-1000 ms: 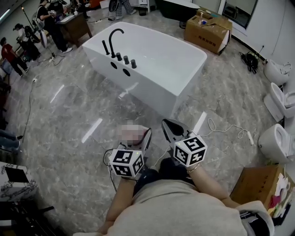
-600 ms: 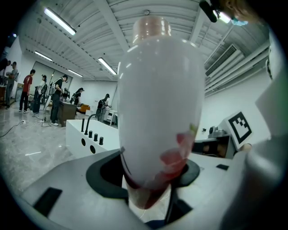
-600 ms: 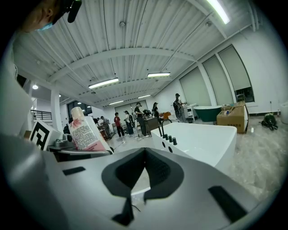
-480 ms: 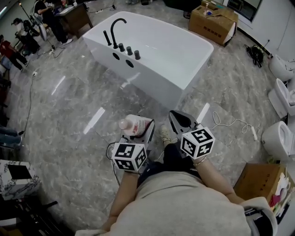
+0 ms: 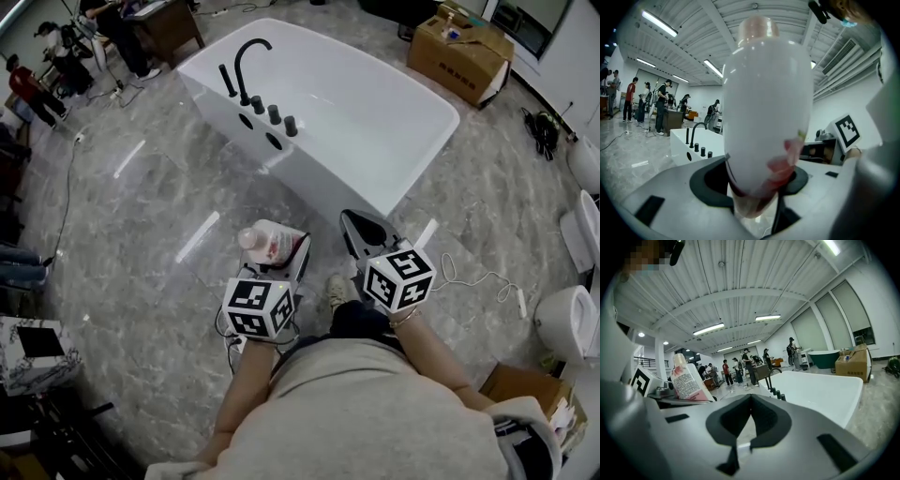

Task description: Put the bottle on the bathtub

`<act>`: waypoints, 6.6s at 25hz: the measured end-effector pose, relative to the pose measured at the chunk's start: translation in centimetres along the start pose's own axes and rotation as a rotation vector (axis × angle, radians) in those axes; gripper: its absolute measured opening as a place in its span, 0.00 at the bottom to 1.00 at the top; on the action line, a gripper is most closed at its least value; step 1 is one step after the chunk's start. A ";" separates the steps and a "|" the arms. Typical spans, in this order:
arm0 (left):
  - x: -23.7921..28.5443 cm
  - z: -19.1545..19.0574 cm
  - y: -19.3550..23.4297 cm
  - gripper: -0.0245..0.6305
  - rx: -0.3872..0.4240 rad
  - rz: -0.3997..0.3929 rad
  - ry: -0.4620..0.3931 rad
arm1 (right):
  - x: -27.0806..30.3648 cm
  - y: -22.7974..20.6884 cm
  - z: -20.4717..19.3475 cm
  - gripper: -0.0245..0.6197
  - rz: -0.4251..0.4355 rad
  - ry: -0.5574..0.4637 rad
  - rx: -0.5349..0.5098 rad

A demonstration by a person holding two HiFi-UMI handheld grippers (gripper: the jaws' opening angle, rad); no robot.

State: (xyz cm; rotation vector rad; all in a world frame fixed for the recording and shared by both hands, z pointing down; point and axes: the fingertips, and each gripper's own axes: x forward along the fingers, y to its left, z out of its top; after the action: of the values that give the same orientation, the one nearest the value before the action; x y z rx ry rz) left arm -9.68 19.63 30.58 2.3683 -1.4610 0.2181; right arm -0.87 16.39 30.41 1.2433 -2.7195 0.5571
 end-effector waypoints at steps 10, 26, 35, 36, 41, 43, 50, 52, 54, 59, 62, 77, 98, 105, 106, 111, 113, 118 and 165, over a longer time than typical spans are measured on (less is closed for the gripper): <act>11.1 5.1 4.0 0.41 -0.016 0.073 -0.025 | 8.2 -8.1 5.2 0.04 0.096 0.019 -0.027; 19.1 4.6 6.1 0.41 -0.035 0.048 0.093 | 13.1 -14.8 4.3 0.04 0.073 0.084 0.063; 25.1 4.2 9.2 0.41 -0.049 0.013 0.144 | 17.6 -18.9 2.8 0.04 0.050 0.140 0.081; 25.9 3.9 10.0 0.41 -0.063 0.010 0.155 | 18.6 -19.3 2.5 0.04 0.051 0.156 0.076; 30.1 1.4 14.0 0.41 -0.119 0.005 0.238 | 24.0 -21.8 1.4 0.04 0.039 0.213 0.070; 32.2 0.6 15.4 0.41 -0.110 -0.007 0.272 | 26.0 -23.2 1.2 0.04 0.030 0.226 0.075; 39.5 -1.5 20.2 0.41 -0.104 -0.019 0.346 | 31.8 -27.8 -0.7 0.04 -0.002 0.282 0.109; 41.5 -2.5 21.5 0.41 -0.114 -0.007 0.364 | 33.2 -28.9 -1.9 0.04 -0.012 0.299 0.112; 43.3 -3.4 22.5 0.41 -0.125 0.000 0.372 | 34.5 -30.0 -3.1 0.04 -0.029 0.313 0.116; 47.2 -6.1 24.6 0.41 -0.133 -0.015 0.399 | 36.9 -32.2 -5.6 0.04 -0.080 0.313 0.153; 49.0 -7.7 25.6 0.41 -0.117 -0.023 0.423 | 37.9 -32.9 -7.1 0.04 -0.083 0.312 0.177; 55.3 -10.0 29.1 0.41 -0.057 0.026 0.345 | 41.9 -36.1 -12.3 0.04 -0.117 0.382 0.208; 57.3 -12.0 28.5 0.41 0.175 0.011 0.259 | 43.4 -37.1 -15.3 0.04 -0.163 0.395 0.296; 57.4 -12.3 28.3 0.41 0.154 -0.012 0.244 | 42.8 -37.7 -15.8 0.04 -0.208 0.393 0.342; 57.4 -12.2 28.2 0.42 0.144 -0.020 0.241 | 42.7 -37.7 -15.7 0.04 -0.211 0.390 0.335; 57.1 -12.1 27.7 0.50 0.084 -0.043 0.246 | 42.2 -37.9 -14.9 0.04 -0.220 0.368 0.307; 56.8 -12.0 27.6 0.52 0.077 -0.030 0.246 | 41.8 -37.8 -14.6 0.04 -0.224 0.364 0.305; 55.5 -11.3 27.2 0.53 0.050 0.002 0.248 | 40.4 -37.1 -13.1 0.04 -0.189 0.348 0.279; 29.4 8.3 10.7 0.07 -0.090 0.002 0.050 | 17.9 -22.8 7.0 0.12 0.199 0.199 -0.137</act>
State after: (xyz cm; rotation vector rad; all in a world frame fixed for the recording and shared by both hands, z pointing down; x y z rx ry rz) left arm -6.18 -12.36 34.21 2.2739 -1.4195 0.2060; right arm 4.71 -12.62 34.67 0.8435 -2.6758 0.4744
